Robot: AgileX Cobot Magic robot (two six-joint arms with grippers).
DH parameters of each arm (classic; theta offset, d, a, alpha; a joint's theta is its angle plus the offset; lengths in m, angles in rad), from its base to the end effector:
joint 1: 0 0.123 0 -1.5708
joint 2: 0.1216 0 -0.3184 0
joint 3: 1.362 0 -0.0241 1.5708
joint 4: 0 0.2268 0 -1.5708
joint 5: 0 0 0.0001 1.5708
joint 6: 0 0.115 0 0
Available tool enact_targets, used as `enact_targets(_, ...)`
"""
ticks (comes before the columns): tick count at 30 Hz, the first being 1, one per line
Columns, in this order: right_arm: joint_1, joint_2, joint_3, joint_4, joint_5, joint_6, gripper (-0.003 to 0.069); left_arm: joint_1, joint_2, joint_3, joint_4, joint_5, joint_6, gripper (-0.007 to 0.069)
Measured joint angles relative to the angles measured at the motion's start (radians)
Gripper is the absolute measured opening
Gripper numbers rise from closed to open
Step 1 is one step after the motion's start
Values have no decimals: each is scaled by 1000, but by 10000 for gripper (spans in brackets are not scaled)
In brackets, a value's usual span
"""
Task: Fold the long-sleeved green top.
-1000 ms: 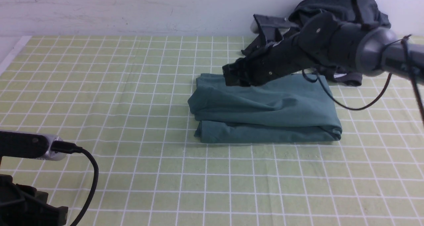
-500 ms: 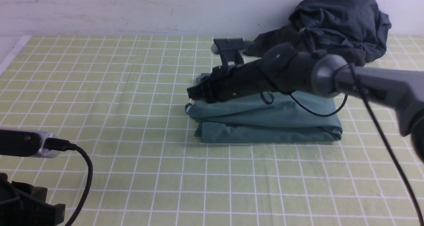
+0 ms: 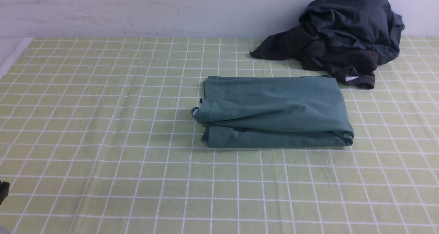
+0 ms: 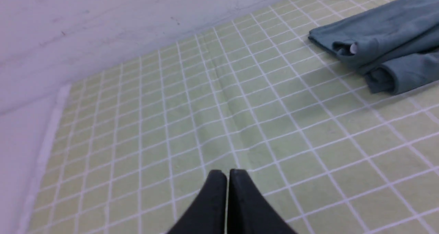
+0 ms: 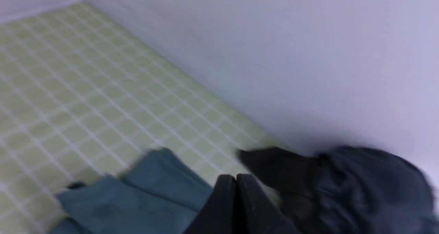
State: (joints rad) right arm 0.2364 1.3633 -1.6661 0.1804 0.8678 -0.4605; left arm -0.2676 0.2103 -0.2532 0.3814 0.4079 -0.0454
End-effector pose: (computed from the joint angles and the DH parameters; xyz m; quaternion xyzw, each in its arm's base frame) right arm 0.2635 0.0797 0.4971 -0.2773 0.8045 0.0305 0.5243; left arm 0.0343 0.0082 0.2517 0.1799 0.7685 0.0706 0.6099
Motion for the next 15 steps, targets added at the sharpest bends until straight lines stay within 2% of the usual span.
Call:
enact_targets(1,-29,-99,100,-137,-79,91,-13,0,-14,26,99,-21,0,-3)
enact_targets(2,-29,-110,100,-137,-79,103,-13,0,-16,31,109,-23,0,-3)
enact_targets(5,-87,-323,424,-397,-417,330,-13,0,-20,44,235,-35,-18,-3)
enact_targets(7,-105,-446,626,-530,-655,423,-13,0,-20,44,262,-45,-32,-3)
enact_targets(8,-106,-458,646,-543,-680,423,-13,0,-20,44,265,-45,-35,-3)
enact_targets(9,-112,-567,806,-647,-886,478,-13,0,-21,44,272,-45,-39,-3)
enact_targets(13,-119,-751,1118,-817,-1314,514,-13,0,-21,44,281,-45,-45,-3)
enact_targets(15,-119,-830,1226,-829,-1402,540,-13,0,-21,44,281,-46,-47,-3)
